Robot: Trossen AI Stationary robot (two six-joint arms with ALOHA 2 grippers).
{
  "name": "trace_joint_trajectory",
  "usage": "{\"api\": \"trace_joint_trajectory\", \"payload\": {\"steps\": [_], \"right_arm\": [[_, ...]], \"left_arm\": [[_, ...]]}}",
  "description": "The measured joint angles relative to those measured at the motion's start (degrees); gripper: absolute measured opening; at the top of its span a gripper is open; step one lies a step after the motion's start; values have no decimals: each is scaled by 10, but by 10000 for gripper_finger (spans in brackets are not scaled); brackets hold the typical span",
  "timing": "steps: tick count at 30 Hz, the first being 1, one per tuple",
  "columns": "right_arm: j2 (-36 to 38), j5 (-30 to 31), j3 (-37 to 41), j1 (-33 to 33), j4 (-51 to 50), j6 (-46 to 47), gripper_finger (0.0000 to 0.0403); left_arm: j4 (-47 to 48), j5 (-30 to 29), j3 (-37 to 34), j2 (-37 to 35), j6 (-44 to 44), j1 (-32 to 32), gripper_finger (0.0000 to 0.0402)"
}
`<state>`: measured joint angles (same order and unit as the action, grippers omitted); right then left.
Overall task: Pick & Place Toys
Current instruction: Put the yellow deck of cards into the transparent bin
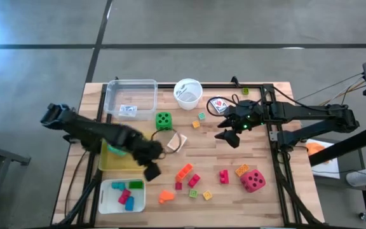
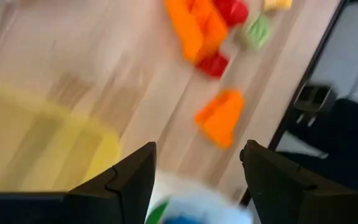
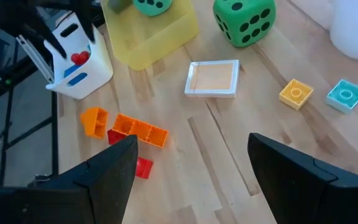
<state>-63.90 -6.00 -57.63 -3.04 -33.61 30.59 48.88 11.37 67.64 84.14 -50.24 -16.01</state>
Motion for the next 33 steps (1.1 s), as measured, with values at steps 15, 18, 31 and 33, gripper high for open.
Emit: {"api": "trace_joint_trajectory", "payload": {"steps": [15,18,31,33], "right_arm": [[0,35,0,0,-64,61,297],[0,54,0,0,-64,73,297],[0,63,0,0,-64,93,297],[1,64,0,0,-64,93,297]], "left_arm": [[-21,-62,44,71,-30,90,230],[-22,-83,61,73,-42,108,230],[135,-120,192,191,50,150,229],[116,-127,187,197,51,158,229]]}}
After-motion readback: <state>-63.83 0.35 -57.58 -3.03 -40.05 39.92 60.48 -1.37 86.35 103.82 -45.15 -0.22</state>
